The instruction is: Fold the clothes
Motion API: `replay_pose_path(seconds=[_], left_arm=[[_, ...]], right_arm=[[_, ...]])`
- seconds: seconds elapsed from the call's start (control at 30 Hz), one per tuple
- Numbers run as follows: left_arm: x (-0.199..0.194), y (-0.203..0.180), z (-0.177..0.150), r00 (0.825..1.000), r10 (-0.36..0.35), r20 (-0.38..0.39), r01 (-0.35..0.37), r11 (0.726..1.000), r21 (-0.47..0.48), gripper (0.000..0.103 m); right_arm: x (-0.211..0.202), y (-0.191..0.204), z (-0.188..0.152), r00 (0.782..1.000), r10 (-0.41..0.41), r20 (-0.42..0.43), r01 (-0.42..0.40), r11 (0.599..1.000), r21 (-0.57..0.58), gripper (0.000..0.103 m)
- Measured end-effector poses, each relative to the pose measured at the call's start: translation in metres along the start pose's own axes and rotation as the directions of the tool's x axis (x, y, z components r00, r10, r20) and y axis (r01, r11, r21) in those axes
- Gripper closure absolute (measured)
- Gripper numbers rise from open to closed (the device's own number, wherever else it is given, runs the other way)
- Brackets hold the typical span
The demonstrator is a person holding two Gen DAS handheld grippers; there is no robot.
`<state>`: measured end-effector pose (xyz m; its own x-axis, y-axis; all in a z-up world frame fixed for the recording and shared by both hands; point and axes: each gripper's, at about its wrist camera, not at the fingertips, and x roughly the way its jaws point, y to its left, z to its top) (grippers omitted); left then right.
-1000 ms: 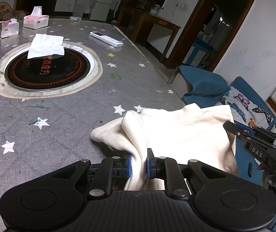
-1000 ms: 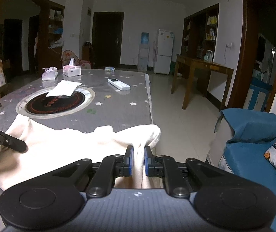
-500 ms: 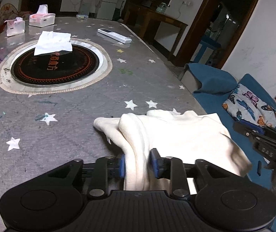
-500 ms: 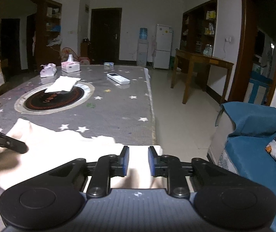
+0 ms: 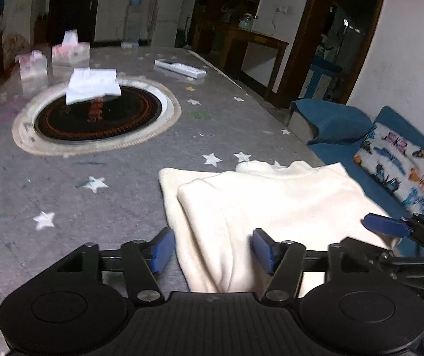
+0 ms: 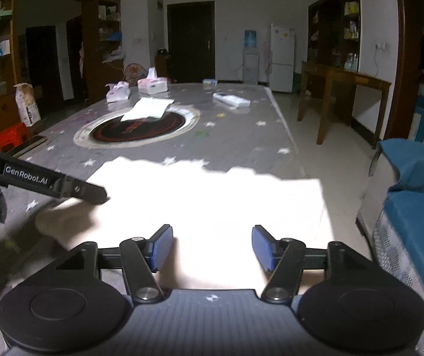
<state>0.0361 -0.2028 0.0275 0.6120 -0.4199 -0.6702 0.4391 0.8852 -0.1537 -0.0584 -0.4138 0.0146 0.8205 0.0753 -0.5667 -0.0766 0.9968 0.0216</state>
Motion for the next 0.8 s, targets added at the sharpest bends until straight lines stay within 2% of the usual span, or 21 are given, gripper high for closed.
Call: replay_pose_path(seconds=[0.07, 0.2, 0.27, 0.33, 0.43, 0.57, 0.7, 0.8], left_arm=[[0.000, 0.001, -0.002, 0.999, 0.034, 0.011, -0.034, 0.999, 0.023, 0.034], [0.001, 0.009, -0.002, 0.998, 0.066, 0.012, -0.066, 0.998, 0.008, 0.033], [0.001, 0.008, -0.003, 0.995, 0.098, 0.022, -0.099, 0.995, 0.021, 0.032], [-0.001, 0.008, -0.005, 0.992, 0.125, 0.030, -0.126, 0.992, 0.028, 0.032], [-0.013, 0.004, -0.007, 0.992, 0.114, 0.051, -0.116, 0.993, 0.023, 0.032], [-0.031, -0.013, -0.013, 0.993, 0.070, 0.095, -0.076, 0.995, 0.066, 0.033], [-0.031, -0.027, -0.021, 0.996, 0.033, 0.087, -0.043, 0.993, 0.109, 0.033], [-0.024, -0.035, -0.030, 0.997, 0.040, 0.071, -0.050, 0.988, 0.145, 0.033]], right_arm=[[0.000, 0.003, -0.005, 1.000, 0.002, -0.005, -0.002, 1.000, 0.006, 0.039], [-0.006, 0.003, -0.008, 1.000, 0.005, 0.003, -0.005, 1.000, 0.009, 0.035], [-0.010, 0.003, -0.009, 1.000, 0.006, 0.007, -0.006, 1.000, 0.011, 0.029], [-0.012, 0.005, -0.011, 1.000, 0.002, 0.008, -0.002, 1.000, -0.001, 0.029], [-0.015, 0.010, -0.012, 1.000, -0.004, 0.014, 0.004, 1.000, -0.023, 0.028], [-0.019, 0.014, -0.009, 0.999, 0.014, 0.035, -0.014, 1.000, -0.014, 0.024], [-0.013, 0.015, -0.011, 1.000, 0.015, 0.022, -0.015, 1.000, 0.000, 0.023], [-0.010, 0.017, -0.016, 1.000, 0.006, 0.006, -0.006, 1.000, -0.012, 0.023]])
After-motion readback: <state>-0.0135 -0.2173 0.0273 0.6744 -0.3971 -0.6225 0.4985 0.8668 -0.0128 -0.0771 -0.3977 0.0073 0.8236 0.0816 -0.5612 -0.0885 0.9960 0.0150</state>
